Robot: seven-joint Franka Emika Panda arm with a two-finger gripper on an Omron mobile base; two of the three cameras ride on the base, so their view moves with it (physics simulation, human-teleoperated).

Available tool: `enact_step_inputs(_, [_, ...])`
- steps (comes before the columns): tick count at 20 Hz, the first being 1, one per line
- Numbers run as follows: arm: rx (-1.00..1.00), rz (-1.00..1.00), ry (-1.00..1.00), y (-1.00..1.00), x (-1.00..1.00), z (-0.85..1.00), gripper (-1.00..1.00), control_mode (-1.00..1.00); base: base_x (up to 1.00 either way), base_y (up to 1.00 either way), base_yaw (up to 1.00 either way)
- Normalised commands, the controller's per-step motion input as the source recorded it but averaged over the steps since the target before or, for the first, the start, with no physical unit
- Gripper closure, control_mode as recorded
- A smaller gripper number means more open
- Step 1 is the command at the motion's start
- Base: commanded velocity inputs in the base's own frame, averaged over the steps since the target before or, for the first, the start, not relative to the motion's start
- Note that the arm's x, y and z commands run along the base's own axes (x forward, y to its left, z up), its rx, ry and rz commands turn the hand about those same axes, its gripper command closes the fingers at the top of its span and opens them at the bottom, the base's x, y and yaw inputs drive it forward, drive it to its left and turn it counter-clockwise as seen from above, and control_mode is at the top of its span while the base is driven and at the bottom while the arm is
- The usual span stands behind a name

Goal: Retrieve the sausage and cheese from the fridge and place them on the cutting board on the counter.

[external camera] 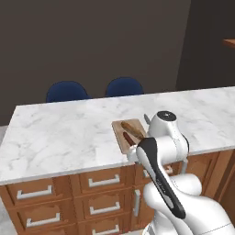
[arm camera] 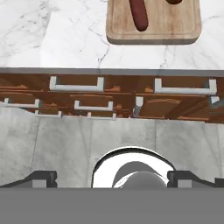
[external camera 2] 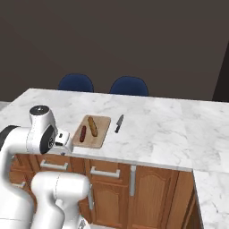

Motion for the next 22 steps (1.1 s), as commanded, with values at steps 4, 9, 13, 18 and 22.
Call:
enact_step_inputs(4, [0.00,0.00,0.00,0.00,0.00,0.00,-1.00,1.00,-0.61,0.31,0.36])
enact_step_inputs(9, [0.00,0.00,0.00,0.00,0.00,0.00,-1.00,1.00,-0.23,0.32,0.84])
enact_step_inputs(13, [0.00,0.00,0.00,0.00,0.00,0.00,-1.00,1.00,-0.17,0.14,0.95])
enact_step_inputs(18, [0.00,0.00,0.00,0.00,0.00,0.00,-1.00,1.00,-0.04,0.13,0.89])
enact_step_inputs(22, [0.00,0.00,0.00,0.00,0.00,0.00,-1.00,1.00,0.36,0.04,0.60])
